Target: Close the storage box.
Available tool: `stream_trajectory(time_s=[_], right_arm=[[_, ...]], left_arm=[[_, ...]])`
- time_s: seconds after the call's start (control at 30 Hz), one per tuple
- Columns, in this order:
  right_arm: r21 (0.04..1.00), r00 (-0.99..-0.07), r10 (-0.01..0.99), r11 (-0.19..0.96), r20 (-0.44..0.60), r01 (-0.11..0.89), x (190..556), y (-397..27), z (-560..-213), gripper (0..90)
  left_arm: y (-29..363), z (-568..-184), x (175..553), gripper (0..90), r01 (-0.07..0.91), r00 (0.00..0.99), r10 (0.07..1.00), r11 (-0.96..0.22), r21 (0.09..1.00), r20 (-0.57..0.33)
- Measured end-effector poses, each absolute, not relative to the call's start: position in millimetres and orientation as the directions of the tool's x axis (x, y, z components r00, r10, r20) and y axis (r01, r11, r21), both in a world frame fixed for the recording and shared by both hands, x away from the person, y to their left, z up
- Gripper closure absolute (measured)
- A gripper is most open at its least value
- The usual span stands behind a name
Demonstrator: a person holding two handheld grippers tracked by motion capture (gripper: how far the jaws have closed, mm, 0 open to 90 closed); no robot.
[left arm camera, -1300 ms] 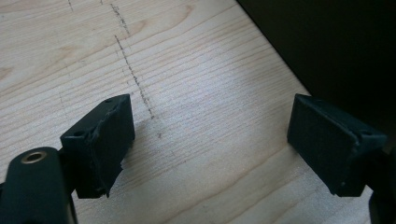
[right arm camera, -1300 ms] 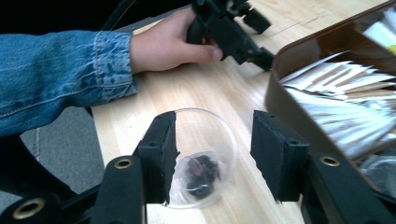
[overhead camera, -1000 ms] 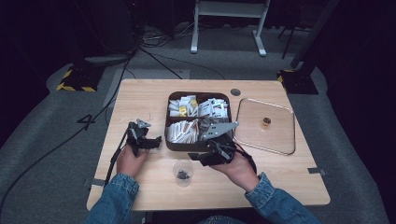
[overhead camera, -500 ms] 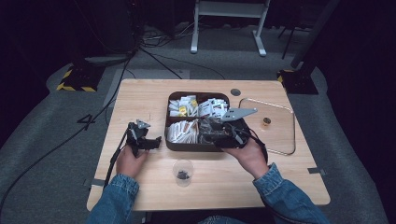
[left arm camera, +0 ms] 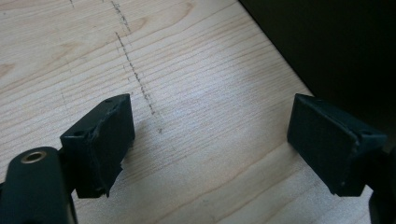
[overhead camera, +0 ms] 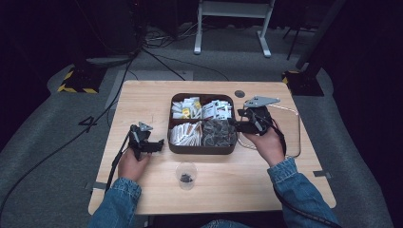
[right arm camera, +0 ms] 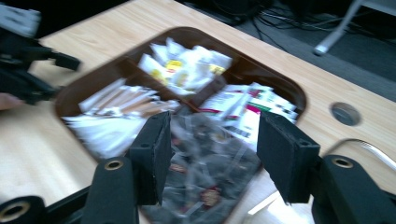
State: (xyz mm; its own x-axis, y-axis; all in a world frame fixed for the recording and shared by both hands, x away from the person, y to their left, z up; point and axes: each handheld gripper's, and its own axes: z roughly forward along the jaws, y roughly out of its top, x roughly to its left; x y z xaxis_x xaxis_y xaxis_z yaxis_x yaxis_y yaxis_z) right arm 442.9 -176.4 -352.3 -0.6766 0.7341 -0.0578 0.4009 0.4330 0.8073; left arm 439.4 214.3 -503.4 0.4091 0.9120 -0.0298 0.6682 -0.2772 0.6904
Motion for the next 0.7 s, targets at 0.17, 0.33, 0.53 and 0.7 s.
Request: stream_trajectory(time_s=[0.17, 0.33, 0.53, 0.7], right_arm=[[0.79, -0.626, 0.773, 0.445, -0.1, 0.423, 458, -191, -361, 42.6], [0.789, -0.55, 0.822, 0.432, -0.146, 0.437, 476, -206, -373, 43.9], [0.789, -0.479, 0.871, 0.365, -0.103, 0.494, 496, -225, -387, 43.9], [0.772, -0.431, 0.898, 0.334, -0.087, 0.541, 512, -242, -401, 43.8]], left_arm=[[214, -503, 439, 15.3, 0.668, 0.409, 0.912, -0.277, 0.69, -0.03], [214, -503, 439, 15.3, 0.668, 0.409, 0.912, -0.277, 0.69, -0.03], [214, -503, 439, 15.3, 0.668, 0.409, 0.912, -0.277, 0.69, -0.03], [214, -503, 439, 15.3, 0.669, 0.409, 0.912, -0.277, 0.69, -0.03]])
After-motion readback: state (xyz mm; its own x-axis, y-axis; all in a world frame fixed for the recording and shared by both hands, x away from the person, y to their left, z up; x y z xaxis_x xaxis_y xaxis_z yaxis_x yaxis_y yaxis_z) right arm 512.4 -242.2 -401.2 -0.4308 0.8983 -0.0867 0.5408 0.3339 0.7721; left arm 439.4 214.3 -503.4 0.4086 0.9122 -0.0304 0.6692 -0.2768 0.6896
